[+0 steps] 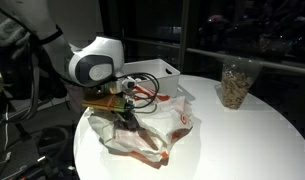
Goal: Empty the objects in the plastic bag into the white basket
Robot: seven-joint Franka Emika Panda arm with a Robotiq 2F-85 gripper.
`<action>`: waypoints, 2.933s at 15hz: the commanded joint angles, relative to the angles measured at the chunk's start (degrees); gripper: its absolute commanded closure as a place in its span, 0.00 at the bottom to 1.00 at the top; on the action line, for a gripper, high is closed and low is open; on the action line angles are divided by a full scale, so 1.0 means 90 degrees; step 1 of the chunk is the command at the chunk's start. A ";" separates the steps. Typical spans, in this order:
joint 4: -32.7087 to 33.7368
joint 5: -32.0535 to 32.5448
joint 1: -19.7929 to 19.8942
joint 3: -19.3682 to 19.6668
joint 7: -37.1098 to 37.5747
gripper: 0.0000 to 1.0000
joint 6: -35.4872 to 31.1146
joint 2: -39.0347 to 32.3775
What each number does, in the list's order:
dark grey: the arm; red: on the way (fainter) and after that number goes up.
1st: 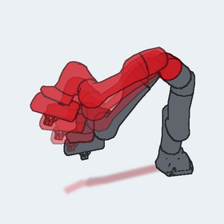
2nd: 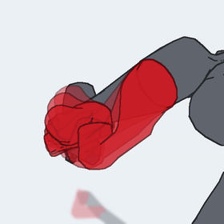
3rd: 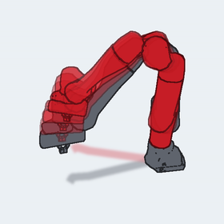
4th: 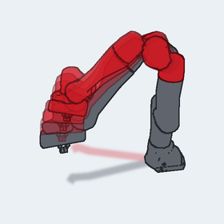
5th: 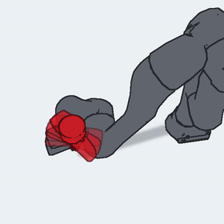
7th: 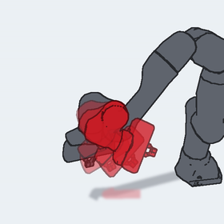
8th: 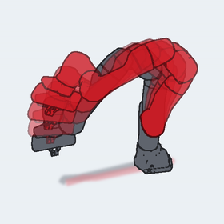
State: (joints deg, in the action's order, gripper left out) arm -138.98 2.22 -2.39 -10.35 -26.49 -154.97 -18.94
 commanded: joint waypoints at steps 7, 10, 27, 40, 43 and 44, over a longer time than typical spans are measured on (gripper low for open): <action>0.0214 0.1501 -0.0458 0.0470 0.0610 0.25 -0.0862 -0.0350; 0.0455 0.1610 -0.0420 0.0534 0.0698 0.49 -0.0585 -0.0555; 0.1846 0.2599 -0.0891 0.1227 0.2866 0.98 0.3229 0.0189; 0.3343 0.3418 -0.0862 0.0584 0.2496 0.98 0.8114 0.1558; 0.3430 0.3678 -0.0868 0.0380 0.2615 0.97 0.8277 0.2173; 0.3431 0.3751 -0.0864 0.0323 0.2799 0.98 0.8120 0.2417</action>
State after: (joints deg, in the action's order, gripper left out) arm -108.33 33.55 -9.81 -5.99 -3.71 -82.36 -3.36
